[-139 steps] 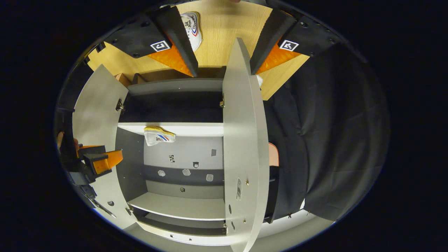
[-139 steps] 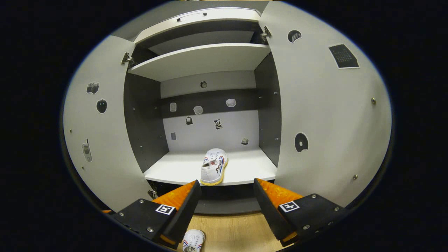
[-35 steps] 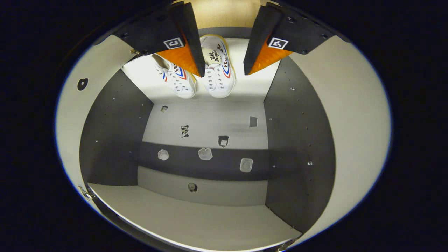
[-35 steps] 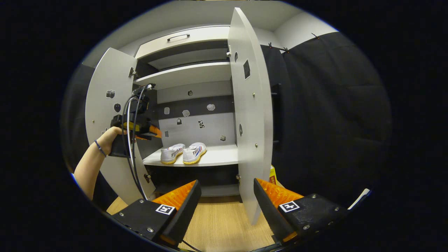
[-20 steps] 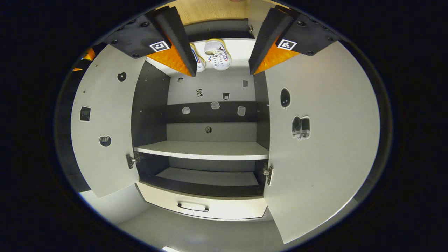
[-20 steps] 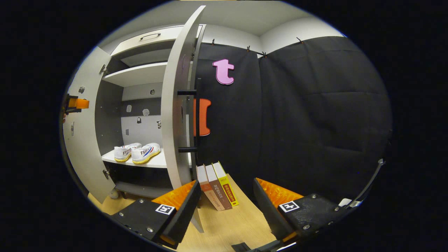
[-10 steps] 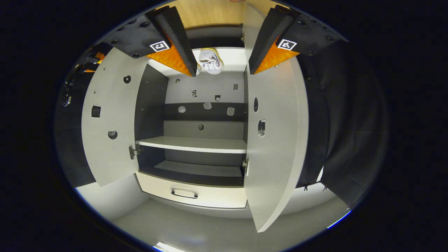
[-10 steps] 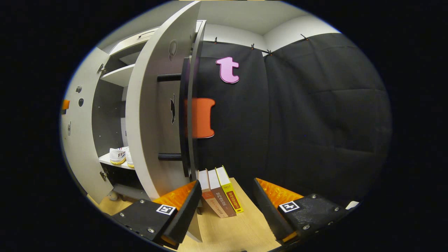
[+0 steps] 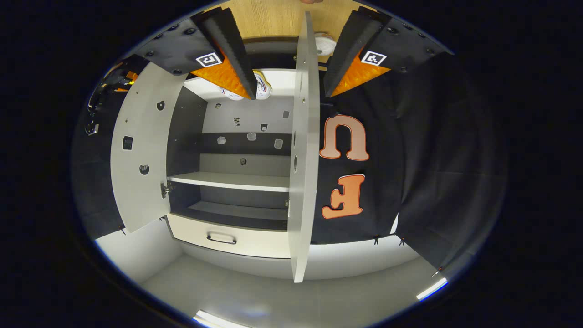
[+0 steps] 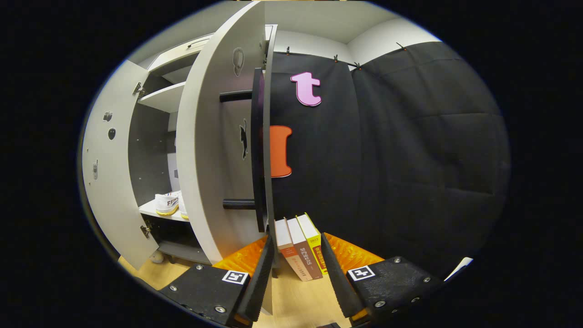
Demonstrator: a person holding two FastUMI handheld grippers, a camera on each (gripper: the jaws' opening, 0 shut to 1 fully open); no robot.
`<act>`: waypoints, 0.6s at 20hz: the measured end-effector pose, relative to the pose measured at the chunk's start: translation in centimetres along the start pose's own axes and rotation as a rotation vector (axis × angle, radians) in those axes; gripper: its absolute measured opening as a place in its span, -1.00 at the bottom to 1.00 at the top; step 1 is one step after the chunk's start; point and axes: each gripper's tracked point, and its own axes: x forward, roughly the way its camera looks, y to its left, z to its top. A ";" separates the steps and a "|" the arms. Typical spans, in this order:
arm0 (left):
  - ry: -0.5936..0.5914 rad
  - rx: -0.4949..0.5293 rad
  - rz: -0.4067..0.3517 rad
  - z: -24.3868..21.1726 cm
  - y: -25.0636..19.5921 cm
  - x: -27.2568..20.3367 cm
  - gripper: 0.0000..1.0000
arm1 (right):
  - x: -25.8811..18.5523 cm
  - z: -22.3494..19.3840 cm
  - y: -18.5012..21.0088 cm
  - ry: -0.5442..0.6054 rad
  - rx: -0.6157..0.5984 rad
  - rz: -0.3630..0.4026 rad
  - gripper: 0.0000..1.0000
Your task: Grab one shoe with the right hand and put it into the shoe cabinet, grab the other shoe with the left hand and put it into the shoe cabinet; then close the right door with the right hand and the left door with the left hand.
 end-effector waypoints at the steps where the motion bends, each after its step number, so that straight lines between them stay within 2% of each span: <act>1: -0.004 0.000 0.014 0.2 0.7 -0.5 0.90 | 0.1 -0.1 1.0 0.001 -0.006 0.017 0.30; 4: -0.006 0.001 0.067 0.4 3.0 -1.7 0.90 | 0.4 0.1 3.6 -0.010 -0.014 0.066 0.30; 5: -0.007 0.003 0.084 0.4 3.7 -2.2 0.90 | 0.6 0.0 4.4 -0.008 -0.007 0.083 0.51; 6: -0.008 0.007 0.103 0.4 4.6 -2.7 0.90 | 0.8 0.0 5.3 -0.004 0.003 0.101 0.30; 9: -0.009 0.019 0.145 0.7 6.5 -4.2 0.90 | 1.5 -0.1 7.5 -0.001 0.004 0.134 0.31; 12: 0.002 0.016 0.169 0.5 7.7 -5.2 0.90 | 2.3 0.0 9.0 0.001 0.004 0.157 0.40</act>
